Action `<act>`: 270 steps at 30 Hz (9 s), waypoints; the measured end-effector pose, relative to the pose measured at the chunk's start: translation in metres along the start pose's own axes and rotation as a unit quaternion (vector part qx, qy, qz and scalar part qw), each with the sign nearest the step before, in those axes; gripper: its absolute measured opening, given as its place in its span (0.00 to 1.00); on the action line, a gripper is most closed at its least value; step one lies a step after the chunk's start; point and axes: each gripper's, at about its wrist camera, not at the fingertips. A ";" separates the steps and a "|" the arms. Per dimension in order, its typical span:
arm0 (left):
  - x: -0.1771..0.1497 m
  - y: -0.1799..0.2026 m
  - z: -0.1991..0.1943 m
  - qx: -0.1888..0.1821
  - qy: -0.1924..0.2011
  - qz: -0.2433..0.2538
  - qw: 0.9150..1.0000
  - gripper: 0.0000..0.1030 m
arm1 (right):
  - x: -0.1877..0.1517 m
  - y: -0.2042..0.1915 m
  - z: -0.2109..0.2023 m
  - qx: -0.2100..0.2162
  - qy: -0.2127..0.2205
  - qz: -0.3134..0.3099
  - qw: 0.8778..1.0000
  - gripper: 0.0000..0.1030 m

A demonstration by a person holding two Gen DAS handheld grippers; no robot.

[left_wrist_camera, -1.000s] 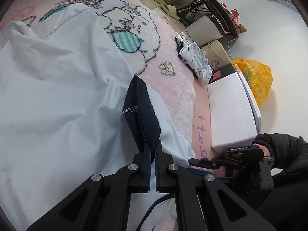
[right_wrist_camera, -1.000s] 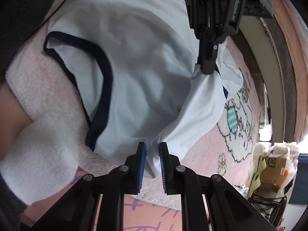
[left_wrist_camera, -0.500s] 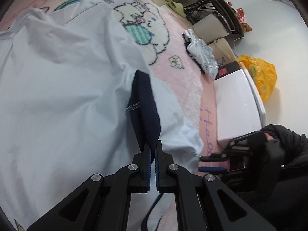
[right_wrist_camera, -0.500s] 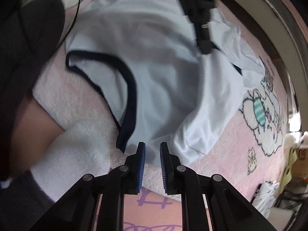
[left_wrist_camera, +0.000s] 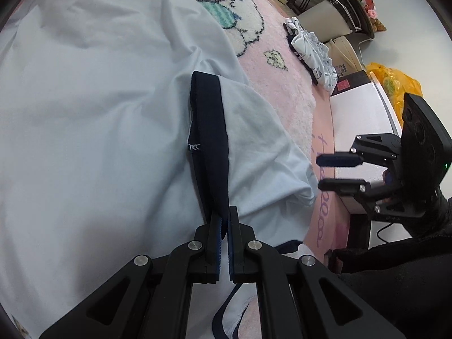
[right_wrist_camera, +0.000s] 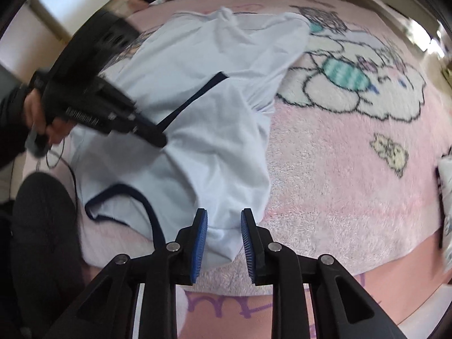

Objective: Fold clothes

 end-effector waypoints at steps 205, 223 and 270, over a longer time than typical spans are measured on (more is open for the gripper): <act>-0.284 0.034 -0.043 0.175 0.431 -0.589 0.660 0.41 | -0.108 -0.377 0.170 -0.091 -0.196 -0.420 0.881 0.19; -0.244 0.023 -0.038 0.177 0.431 -0.558 0.687 0.08 | -0.030 -0.320 0.169 0.117 -0.324 -0.253 0.904 0.08; -0.200 0.063 -0.029 0.173 0.338 -0.437 0.815 0.04 | 0.106 -0.121 0.119 0.234 -0.238 -0.027 0.942 0.08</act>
Point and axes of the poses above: each gripper's, at about its wrist camera, not at the fingertips, and z roughly the way its jaws point, y to its right, x to its top, and after that the axes turned 14 degrees about z, right-handed
